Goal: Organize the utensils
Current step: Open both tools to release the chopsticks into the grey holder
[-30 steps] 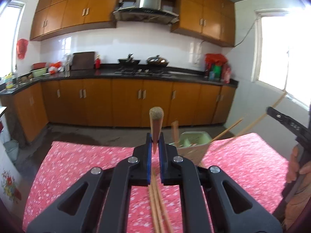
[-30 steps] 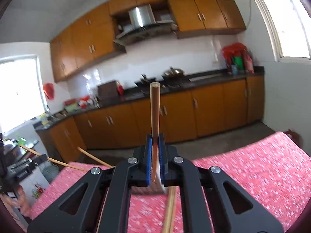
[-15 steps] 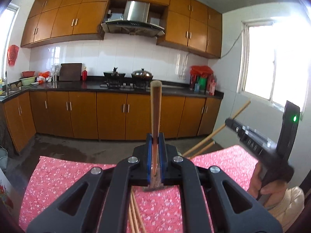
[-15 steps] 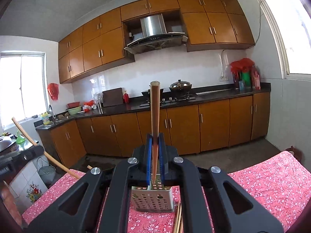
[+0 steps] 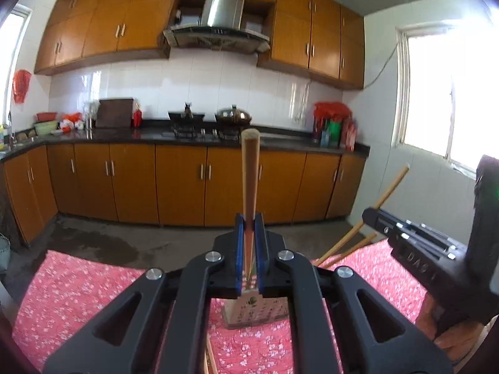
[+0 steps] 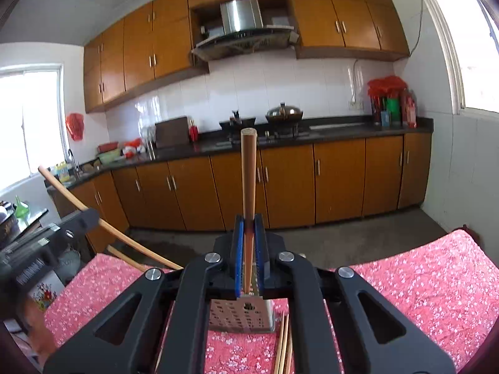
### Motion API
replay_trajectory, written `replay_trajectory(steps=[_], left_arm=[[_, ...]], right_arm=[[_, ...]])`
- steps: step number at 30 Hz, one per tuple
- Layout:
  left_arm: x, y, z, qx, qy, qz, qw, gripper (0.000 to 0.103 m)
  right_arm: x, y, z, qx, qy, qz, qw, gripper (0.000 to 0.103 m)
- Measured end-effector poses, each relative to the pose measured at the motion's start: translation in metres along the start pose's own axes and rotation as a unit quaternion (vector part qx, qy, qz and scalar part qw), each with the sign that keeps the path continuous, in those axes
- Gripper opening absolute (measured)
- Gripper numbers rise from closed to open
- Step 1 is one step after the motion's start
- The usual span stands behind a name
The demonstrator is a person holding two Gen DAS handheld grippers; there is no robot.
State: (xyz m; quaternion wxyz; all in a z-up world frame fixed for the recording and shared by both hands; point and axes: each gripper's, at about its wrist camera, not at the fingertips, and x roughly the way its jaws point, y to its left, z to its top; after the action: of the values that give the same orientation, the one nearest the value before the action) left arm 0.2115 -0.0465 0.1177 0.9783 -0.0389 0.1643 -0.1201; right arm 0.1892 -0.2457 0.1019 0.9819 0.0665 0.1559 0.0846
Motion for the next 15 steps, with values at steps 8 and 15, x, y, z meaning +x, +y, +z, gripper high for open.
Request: replay_trajectory(steps=[8, 15], left_arm=[[0.017, 0.02, -0.01, -0.027, 0.011, -0.002, 0.9996, 0.023], [-0.029, 0.044, -0.006, -0.052, -0.025, 0.009, 0.9983, 0.036]], right_arm=[[-0.003, -0.005, 0.006, 0.017, -0.001, 0.0, 1.0, 0.03], [-0.046, -0.024, 0.01, 0.032, -0.046, -0.024, 0.998, 0.03]])
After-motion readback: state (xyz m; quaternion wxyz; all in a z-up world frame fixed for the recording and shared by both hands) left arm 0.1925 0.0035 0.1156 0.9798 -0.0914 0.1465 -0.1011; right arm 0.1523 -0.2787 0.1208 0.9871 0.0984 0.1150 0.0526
